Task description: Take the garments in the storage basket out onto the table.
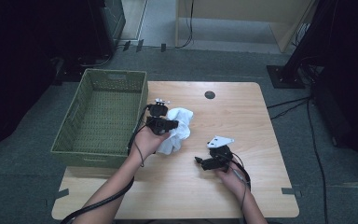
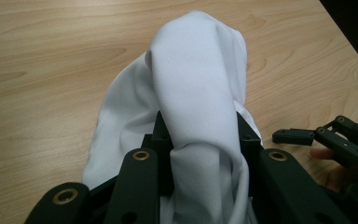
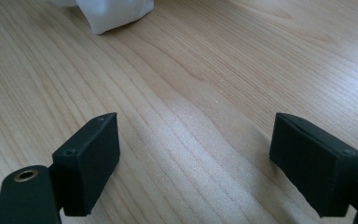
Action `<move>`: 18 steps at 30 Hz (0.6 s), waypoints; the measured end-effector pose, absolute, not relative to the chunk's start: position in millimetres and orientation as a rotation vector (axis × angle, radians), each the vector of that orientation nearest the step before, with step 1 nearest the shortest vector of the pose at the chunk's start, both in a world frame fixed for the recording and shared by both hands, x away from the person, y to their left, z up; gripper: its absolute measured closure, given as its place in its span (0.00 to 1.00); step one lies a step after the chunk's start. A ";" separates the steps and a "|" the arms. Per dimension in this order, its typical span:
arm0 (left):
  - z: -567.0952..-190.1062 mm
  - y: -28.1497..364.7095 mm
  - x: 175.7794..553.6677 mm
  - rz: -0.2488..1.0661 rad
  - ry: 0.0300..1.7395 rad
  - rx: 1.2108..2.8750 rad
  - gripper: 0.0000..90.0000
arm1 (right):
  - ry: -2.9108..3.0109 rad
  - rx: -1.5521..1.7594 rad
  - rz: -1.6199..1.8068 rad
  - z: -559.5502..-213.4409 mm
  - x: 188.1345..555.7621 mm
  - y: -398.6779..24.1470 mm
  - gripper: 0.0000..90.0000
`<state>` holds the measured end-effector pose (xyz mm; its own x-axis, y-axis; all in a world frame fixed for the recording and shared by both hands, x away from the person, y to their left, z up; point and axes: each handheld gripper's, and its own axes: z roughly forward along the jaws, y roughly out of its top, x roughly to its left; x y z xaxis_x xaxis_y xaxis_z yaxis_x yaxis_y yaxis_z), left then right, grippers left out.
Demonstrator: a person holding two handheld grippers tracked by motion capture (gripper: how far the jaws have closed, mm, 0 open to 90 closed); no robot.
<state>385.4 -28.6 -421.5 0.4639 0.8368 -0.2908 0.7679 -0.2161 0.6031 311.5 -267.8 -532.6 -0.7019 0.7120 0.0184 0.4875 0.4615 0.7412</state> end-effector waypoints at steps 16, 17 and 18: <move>-442.0 -36.6 368.9 0.120 1.314 2.015 0.78 | 2.420 1.024 1.085 -532.6 311.5 -267.9 0.18; -443.0 -36.9 368.6 0.121 1.314 2.012 0.77 | 2.419 1.024 1.086 -532.7 311.6 -267.8 0.18; -444.0 -37.4 368.2 0.123 1.311 2.012 0.77 | 2.420 1.024 1.086 -532.7 311.6 -267.8 0.18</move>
